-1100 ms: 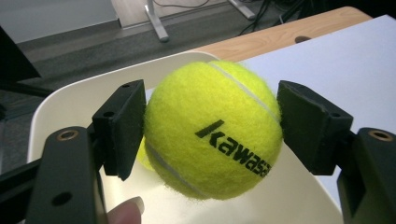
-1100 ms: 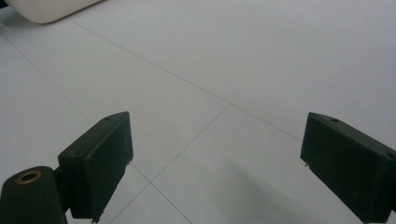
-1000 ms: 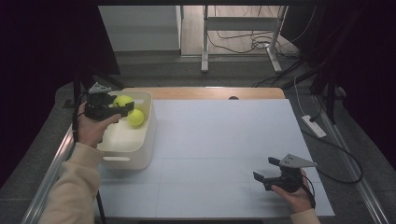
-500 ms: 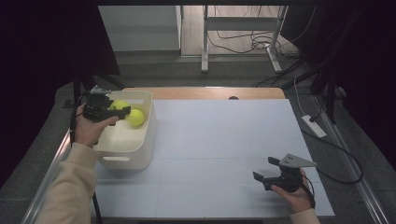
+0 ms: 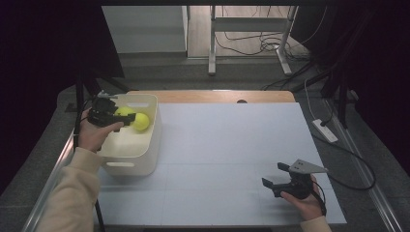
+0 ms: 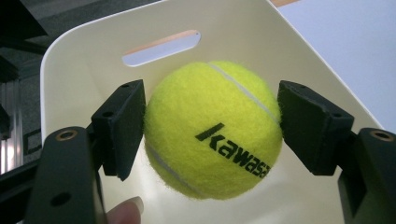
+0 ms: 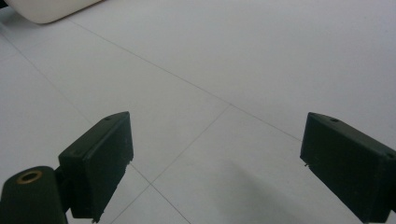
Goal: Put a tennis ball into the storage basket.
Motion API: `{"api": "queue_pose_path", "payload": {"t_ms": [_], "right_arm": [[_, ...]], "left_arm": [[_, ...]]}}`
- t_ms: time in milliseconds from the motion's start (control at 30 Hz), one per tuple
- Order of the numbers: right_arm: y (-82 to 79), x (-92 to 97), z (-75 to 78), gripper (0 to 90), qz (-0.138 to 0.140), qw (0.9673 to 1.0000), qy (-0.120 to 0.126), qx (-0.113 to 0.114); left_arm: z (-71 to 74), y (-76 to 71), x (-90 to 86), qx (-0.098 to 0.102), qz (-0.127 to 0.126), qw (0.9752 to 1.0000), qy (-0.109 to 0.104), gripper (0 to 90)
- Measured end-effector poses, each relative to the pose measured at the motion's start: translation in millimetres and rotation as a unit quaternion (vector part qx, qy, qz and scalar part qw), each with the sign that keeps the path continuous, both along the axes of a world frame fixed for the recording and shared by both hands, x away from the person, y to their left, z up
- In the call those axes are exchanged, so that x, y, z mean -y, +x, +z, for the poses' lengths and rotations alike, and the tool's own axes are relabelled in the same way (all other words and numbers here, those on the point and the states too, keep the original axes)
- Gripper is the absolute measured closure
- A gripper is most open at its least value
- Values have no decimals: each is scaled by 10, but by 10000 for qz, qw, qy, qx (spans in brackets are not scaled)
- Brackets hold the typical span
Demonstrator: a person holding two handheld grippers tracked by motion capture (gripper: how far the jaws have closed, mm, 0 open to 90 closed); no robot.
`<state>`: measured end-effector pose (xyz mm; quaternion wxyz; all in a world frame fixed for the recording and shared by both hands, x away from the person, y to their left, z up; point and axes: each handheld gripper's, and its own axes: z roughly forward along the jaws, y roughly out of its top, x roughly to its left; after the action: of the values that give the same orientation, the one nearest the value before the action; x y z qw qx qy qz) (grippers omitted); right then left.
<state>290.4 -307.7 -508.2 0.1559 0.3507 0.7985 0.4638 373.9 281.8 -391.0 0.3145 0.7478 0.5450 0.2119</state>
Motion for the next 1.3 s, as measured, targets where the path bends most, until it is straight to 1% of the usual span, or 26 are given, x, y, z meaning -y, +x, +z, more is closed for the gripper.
{"api": "queue_pose_path", "payload": {"t_ms": [133,200,233,267,300,333,367,400,433,500,600,667,767,867,967,1000,1167,1300], "right_arm": [[3,1,-1,93,-2,10000,-6,-1],[2,2,-1,93,0,10000,-3,1],[3,2,-1,93,1,10000,-4,3],[3,2,-1,93,1,10000,-4,3],[4,1,-2,93,-1,10000,-8,-3],[4,1,-3,93,1,10000,-11,-3],[4,1,-3,93,1,10000,-11,-3],[4,0,-3,93,3,10000,-12,-3],[5,0,-4,93,3,10000,-14,-6],[5,0,-3,93,2,10000,-11,-4],[6,-1,-2,93,4,10000,-16,-6],[8,-1,-2,93,2,10000,-15,-7],[8,-2,0,93,0,10000,-6,-8],[9,-4,1,93,5,10000,-4,-6],[14,-7,1,93,18,10000,-4,-3],[14,-7,1,93,18,10000,-4,-3],[32,-13,-4,93,34,10000,-1,-1],[49,-26,-2,93,50,10000,19,-11]], "left_arm": [[11,-2,-13,60,81,9999,-22,268],[21,-11,-20,141,116,9998,-53,260],[32,-20,-19,191,171,9996,-87,239],[32,-20,-19,191,171,9996,-87,207],[45,-29,-18,232,194,9995,-102,190],[72,-54,-9,332,227,9991,-163,176],[72,-54,-9,332,227,9991,-163,166],[95,-72,-3,398,213,9987,-219,166],[102,-78,0,416,201,9986,-255,155],[116,-92,11,450,134,9983,-340,147],[124,-107,23,477,67,9981,-391,142],[130,-126,34,502,-22,9977,-458,142],[136,-159,47,531,-157,9967,-600,142],[136,-193,63,572,-254,9956,-694,141],[136,-234,87,635,-371,9944,-756,139],[136,-234,87,635,-371,9944,-756,139],[116,-311,132,694,-564,9920,-886,136],[96,-356,161,706,-642,9911,-924,135]]}}
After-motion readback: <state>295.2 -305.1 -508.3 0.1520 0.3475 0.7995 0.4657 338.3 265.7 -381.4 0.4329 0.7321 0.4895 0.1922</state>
